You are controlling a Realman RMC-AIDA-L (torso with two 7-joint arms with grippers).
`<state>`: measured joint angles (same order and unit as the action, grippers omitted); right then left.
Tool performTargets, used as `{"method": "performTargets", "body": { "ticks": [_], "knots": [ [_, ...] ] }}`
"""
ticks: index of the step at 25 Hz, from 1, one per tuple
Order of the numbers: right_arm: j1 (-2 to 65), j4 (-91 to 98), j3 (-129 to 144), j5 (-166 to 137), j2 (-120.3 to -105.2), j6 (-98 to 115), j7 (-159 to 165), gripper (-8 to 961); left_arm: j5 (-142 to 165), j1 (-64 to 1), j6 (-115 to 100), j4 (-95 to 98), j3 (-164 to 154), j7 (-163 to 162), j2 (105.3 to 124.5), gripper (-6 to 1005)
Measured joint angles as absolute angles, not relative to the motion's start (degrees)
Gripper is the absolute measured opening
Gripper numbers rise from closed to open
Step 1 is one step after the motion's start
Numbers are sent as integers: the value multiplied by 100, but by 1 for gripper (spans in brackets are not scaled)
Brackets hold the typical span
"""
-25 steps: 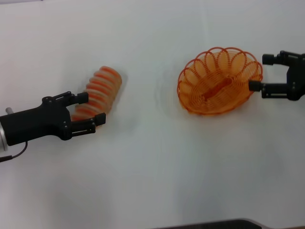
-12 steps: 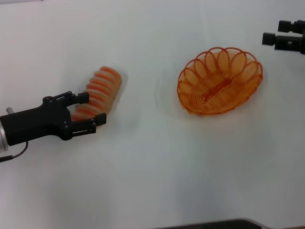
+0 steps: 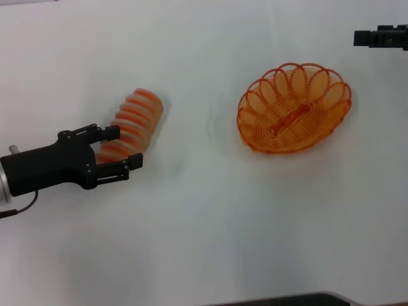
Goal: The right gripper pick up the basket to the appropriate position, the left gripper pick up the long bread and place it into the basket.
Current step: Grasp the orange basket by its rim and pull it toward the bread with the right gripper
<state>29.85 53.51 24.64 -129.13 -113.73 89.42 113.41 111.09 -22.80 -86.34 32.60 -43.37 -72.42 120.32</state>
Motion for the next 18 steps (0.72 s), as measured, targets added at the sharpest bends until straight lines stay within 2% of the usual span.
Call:
{"method": "performTargets", "body": {
  "ticks": [11,18],
  "knots": [
    [3545,5381,2772,-14195,-11409,8480,12280,914,11112,-2291,-8640,3262,-4351,-7242,12042,845],
    [3974,5397,3198,-15078,-11499,8236,12772,914,11125,-2293,-8640,3284,-4357,-7242,12040,845]
  ]
}}
